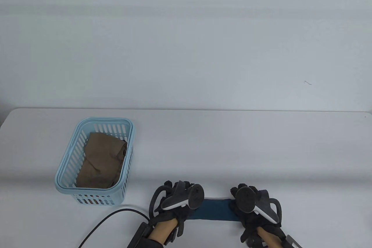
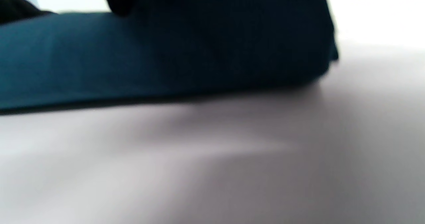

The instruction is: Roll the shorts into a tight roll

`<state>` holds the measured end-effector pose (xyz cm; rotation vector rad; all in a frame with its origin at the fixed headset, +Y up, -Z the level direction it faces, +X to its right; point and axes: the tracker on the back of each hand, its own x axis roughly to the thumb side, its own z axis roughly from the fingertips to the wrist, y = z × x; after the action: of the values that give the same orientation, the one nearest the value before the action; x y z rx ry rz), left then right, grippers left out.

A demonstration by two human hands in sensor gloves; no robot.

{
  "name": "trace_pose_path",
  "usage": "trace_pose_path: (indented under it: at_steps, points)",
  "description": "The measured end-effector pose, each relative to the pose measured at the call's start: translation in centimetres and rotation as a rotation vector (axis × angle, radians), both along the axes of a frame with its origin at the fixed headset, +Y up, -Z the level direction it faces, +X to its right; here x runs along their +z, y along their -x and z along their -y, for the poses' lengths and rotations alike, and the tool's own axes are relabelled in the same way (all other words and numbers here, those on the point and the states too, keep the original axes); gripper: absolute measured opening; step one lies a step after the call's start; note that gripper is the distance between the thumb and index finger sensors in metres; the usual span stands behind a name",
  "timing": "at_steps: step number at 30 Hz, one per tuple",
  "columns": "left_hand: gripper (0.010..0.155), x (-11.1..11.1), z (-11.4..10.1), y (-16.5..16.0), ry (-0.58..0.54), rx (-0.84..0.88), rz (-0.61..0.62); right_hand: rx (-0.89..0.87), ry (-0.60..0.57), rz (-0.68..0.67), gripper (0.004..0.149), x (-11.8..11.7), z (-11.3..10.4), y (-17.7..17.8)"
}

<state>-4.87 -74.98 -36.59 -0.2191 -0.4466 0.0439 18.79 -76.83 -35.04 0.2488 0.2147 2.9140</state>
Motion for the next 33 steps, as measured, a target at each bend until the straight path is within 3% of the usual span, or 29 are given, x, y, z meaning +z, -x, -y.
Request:
trace_pose_path:
  at_steps: [3, 5, 11, 16, 33]
  points:
    - [0.067, 1.0, -2.1, 1.9, -0.010, 0.081, 0.010, -0.037, -0.052, -0.109, 0.061, 0.8, -1.6, 0.0]
    - [0.067, 1.8, -3.4, 3.5, -0.028, 0.103, 0.006, -0.087, -0.008, -0.214, 0.058, 1.1, -2.2, 0.5]
    - [0.067, 3.2, -3.9, 6.7, -0.065, 0.213, -0.016, -0.025, 0.118, -0.338, 0.057, 1.6, -0.6, 3.4]
    - [0.068, 3.3, -3.7, 7.4, -0.065, 0.176, -0.015, 0.108, 0.051, -0.356, 0.061, 2.1, 0.5, 4.6]
    - [0.068, 3.2, -3.0, 7.7, -0.044, 0.168, -0.018, 0.171, 0.015, -0.314, 0.062, 2.5, 0.4, 5.4]
